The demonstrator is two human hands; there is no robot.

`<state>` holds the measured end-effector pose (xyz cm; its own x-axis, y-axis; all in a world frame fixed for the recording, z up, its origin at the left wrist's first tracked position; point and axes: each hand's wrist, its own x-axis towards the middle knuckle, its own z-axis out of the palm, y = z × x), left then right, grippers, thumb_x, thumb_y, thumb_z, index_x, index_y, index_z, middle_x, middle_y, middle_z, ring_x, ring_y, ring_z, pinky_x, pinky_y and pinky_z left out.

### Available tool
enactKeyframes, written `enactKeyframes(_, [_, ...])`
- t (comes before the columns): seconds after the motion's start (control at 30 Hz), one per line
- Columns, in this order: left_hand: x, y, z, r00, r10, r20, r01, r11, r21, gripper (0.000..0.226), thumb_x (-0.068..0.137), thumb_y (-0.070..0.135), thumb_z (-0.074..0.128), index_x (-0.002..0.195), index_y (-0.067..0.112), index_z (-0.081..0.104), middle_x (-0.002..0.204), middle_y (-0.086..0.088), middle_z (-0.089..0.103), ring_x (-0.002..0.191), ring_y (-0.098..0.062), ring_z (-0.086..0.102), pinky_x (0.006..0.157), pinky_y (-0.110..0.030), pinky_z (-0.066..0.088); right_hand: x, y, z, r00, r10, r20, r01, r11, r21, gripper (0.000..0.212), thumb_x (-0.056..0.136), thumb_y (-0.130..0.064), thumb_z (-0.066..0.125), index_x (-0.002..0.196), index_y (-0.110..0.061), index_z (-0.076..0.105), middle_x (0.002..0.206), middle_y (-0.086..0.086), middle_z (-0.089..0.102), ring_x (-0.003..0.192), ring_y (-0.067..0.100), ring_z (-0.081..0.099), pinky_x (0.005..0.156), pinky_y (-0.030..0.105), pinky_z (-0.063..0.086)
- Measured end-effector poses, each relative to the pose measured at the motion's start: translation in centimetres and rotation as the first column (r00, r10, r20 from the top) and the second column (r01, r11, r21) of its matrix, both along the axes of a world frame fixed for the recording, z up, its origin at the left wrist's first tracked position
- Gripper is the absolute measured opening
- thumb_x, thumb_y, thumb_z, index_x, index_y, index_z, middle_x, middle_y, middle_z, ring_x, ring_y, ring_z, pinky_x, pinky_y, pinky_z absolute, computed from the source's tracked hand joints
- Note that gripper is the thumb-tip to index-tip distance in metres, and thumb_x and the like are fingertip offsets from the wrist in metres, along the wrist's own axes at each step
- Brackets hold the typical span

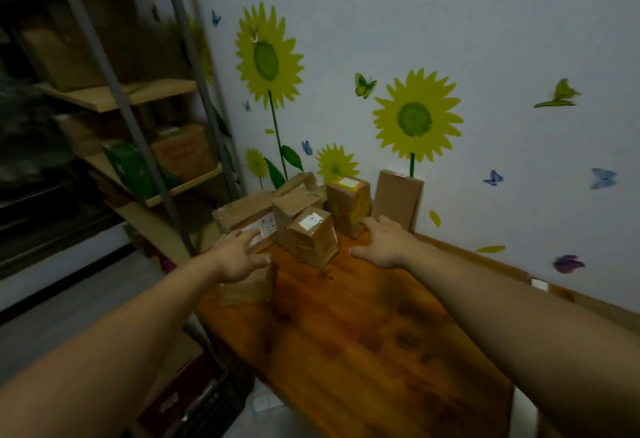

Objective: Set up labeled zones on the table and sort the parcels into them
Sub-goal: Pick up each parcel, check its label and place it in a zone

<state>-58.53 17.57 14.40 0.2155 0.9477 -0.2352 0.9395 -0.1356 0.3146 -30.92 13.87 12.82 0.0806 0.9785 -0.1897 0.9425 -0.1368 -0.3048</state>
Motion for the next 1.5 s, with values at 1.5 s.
enactKeyframes(1.5, [7.3,12.9,-4.5,0.648,-0.132,0.750,0.514,0.803,-0.303,0.023,0.090,0.007,0.057,0.107,0.018,0.048,0.106,-0.011,0.061,0.088,-0.023,0.061,0.058,-0.030,0.049,-12.3,3.0,-2.8,0.370,-0.591,-0.717,0.860,0.510,0.024,0.018,0.092,-0.027,0.061,0.089,-0.015,0.048,0.090,0.010,0.062,0.081,0.021,0.058,0.080,0.039,0.051])
